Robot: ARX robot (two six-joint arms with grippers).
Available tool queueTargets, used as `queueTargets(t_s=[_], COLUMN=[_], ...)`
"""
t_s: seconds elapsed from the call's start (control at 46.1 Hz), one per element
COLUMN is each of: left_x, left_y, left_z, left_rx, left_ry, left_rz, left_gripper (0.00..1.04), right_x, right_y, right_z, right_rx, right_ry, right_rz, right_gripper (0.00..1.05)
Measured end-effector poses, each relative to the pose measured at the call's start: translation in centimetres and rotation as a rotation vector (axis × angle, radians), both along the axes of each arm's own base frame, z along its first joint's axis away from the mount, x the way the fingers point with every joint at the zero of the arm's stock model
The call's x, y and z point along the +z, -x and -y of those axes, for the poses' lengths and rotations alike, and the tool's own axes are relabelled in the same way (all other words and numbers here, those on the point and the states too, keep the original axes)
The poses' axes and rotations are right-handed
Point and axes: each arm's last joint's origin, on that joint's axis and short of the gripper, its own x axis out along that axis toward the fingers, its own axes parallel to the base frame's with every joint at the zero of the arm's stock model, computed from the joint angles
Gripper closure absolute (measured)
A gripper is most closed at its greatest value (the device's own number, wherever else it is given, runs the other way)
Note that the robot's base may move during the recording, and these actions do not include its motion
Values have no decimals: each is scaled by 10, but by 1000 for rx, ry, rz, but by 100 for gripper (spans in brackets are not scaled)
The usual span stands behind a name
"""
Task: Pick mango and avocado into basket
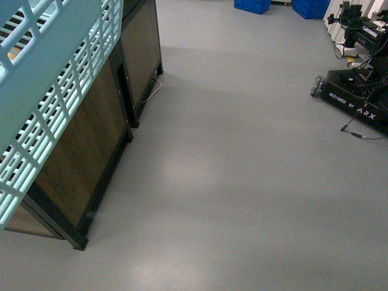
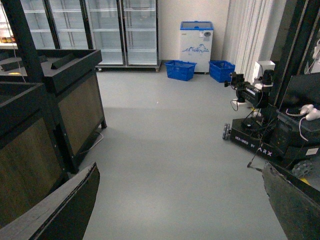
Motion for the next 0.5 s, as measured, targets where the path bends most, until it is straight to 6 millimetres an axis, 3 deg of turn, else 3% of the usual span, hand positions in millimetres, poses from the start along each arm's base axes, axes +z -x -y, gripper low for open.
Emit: queueTargets(t_s=[0.499], left_x=[0], left_y=[1], left_z=[0], left_rx=[0], left_ry=[1], left_rz=[3], left_gripper=[95], right_x=[0], right_y=[0], right_z=[0], right_rx=[0], right_ry=[0], right_rz=[0], right_gripper=[8])
